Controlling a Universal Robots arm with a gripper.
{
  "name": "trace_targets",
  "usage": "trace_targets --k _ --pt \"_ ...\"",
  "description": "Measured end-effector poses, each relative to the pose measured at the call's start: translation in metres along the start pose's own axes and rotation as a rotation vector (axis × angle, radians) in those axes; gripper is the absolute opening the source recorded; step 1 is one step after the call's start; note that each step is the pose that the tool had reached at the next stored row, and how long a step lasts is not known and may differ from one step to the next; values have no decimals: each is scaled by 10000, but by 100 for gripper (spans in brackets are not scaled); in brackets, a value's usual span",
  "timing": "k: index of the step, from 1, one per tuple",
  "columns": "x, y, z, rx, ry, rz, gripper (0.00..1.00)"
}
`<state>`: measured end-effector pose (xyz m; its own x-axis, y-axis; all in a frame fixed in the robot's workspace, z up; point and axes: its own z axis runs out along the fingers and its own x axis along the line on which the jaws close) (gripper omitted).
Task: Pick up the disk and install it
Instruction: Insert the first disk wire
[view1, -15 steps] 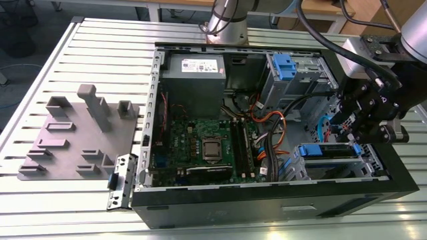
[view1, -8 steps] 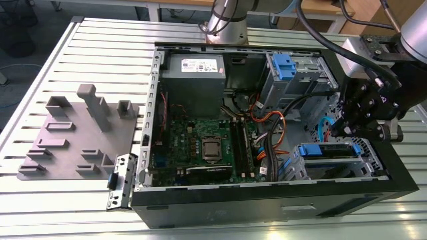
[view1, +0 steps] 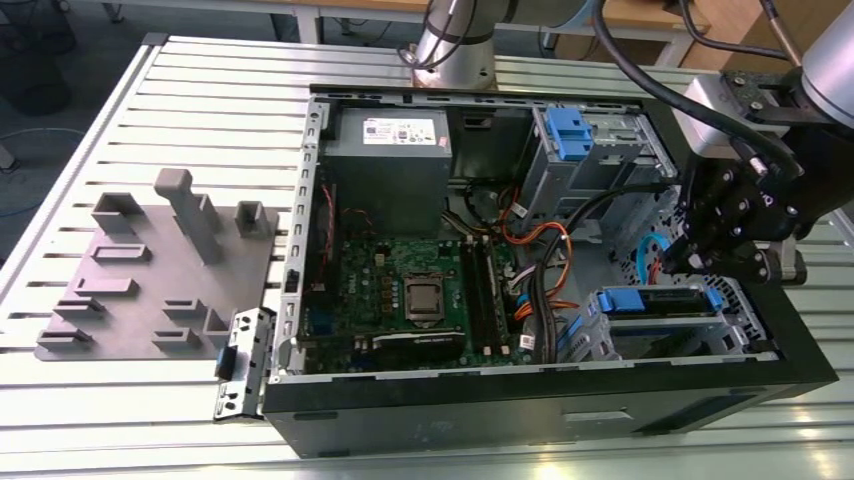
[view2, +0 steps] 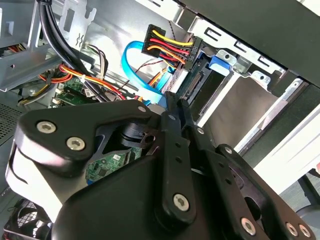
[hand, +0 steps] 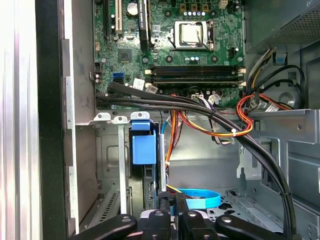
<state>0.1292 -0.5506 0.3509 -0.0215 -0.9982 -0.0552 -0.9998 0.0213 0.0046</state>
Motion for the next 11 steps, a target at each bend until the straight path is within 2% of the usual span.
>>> trace_targets --k 11 --pt "79 2 39 55 2 -33 16"
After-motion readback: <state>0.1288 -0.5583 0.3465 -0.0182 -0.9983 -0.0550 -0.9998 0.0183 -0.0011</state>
